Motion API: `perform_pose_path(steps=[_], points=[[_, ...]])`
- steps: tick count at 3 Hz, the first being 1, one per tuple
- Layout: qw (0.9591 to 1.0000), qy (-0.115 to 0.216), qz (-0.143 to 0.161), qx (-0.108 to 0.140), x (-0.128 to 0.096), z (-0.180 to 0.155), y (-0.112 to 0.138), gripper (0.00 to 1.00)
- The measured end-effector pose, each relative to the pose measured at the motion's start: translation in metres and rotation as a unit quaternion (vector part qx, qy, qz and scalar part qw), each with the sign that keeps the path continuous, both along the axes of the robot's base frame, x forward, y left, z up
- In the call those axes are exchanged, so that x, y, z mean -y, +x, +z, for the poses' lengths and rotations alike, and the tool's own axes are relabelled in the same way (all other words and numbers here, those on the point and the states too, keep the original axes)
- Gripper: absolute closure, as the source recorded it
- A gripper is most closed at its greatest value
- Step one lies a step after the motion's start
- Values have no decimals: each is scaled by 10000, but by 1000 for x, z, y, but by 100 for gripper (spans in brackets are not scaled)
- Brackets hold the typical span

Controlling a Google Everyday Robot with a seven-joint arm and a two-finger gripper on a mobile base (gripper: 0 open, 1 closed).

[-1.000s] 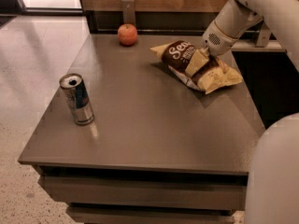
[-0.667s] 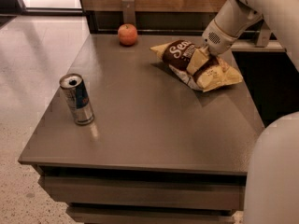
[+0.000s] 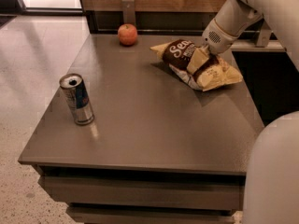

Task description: Move brown chip bag near redbull can

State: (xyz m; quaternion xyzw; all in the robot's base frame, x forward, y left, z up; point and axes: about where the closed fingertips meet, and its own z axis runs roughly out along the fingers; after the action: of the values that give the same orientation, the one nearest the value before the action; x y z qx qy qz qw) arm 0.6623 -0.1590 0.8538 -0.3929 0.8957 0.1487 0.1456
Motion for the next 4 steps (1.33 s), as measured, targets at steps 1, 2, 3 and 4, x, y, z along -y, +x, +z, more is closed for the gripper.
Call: perform_pose_path(steps=[1,2,3,4], points=[[10000,0,0,0,0,0,0,100],[10000,0,0,1,0,0,0,100],[10000,0,1,2,0,0,0,100],[10000,0,1,2,0,0,0,100]])
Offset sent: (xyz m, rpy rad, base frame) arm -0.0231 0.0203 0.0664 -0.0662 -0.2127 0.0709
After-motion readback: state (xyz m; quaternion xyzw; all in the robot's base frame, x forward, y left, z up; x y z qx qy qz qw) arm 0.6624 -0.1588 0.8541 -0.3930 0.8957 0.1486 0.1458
